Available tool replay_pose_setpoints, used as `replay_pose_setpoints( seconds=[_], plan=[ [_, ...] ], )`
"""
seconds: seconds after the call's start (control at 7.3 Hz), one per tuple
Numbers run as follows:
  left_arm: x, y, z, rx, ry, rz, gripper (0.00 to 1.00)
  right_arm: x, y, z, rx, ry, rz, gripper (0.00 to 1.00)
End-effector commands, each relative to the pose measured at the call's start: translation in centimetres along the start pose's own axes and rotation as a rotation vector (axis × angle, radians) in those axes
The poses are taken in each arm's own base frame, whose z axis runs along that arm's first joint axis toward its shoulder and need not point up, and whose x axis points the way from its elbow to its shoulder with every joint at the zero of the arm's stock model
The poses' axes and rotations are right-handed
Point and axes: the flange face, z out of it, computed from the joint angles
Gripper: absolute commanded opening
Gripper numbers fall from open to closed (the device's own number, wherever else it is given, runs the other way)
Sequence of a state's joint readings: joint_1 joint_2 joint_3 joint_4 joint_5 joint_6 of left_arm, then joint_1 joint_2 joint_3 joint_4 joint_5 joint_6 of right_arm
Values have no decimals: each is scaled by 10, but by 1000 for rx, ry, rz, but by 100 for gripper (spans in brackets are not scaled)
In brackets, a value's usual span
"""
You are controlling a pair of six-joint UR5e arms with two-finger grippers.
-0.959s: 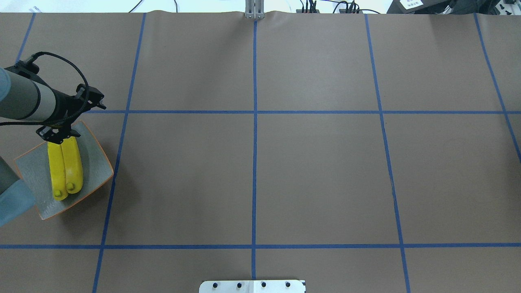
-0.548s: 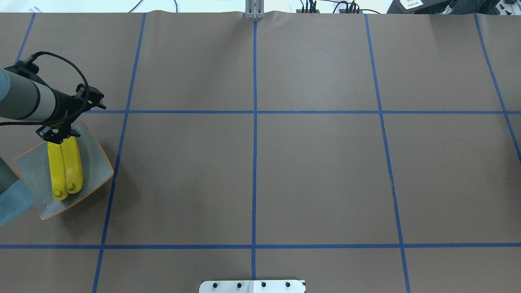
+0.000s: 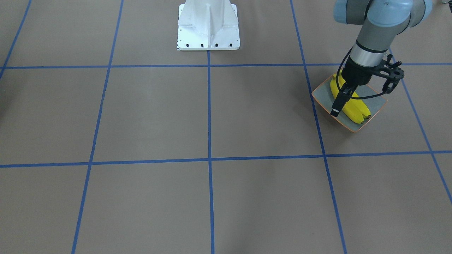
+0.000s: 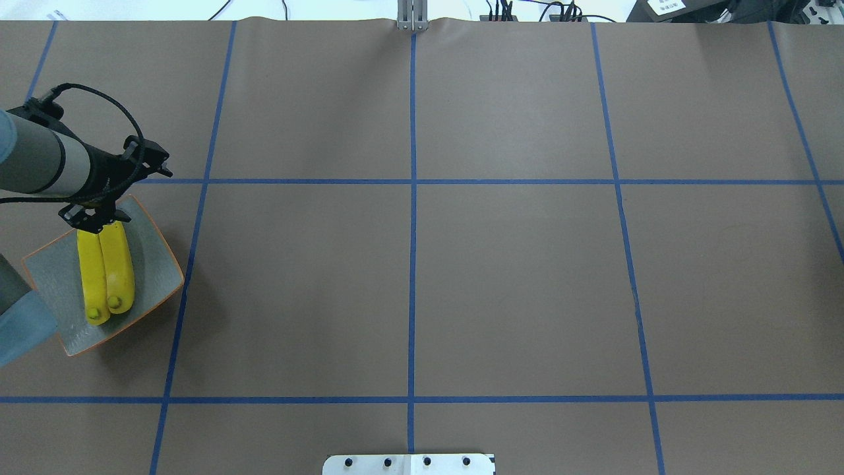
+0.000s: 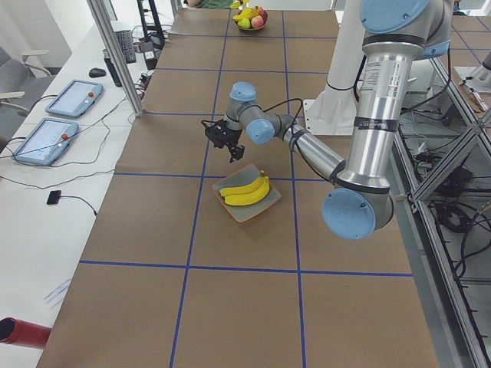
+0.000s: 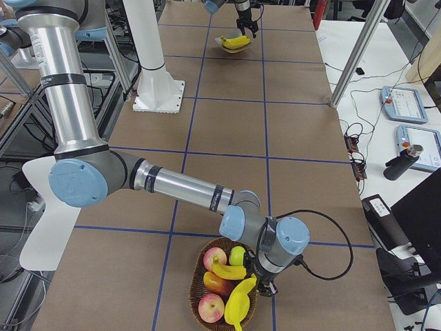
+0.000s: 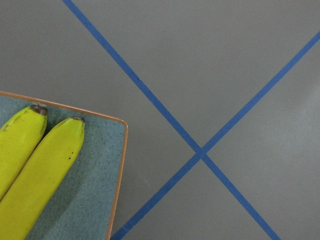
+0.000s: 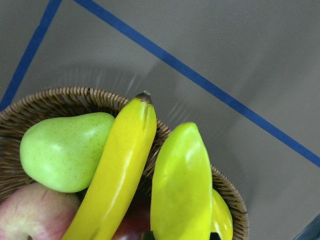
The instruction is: Transfer all bananas from basket to plate
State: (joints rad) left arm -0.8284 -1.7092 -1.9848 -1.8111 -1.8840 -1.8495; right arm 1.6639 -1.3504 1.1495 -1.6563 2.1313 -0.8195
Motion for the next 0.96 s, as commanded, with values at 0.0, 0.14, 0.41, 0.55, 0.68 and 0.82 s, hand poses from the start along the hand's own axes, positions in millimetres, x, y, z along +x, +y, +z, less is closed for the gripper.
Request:
replay_pose_setpoints(
  seconds=[0.0,0.14,0.41,0.55,0.68,0.82],
  plan=[
    [7,3,-1,-4,11,5,100,-18,-45,-80,13,5,30,0],
    [12,6,-4,-9,22,10,100,-46,-91,-113,17,-4,92,0],
    [14,13,2,-19,16,19,100,-120,-168,-131,78,-65,179,0],
    [22,15,3,-21,24,22,100,-151,-199,-140,114,-121,215,0],
    [29,19,1,-27,34,28,100,-194,-230,-149,142,-183,275,0],
    [44,34,-2,-47,54,47,100,-247,-266,-158,145,-216,330,0]
  ],
)
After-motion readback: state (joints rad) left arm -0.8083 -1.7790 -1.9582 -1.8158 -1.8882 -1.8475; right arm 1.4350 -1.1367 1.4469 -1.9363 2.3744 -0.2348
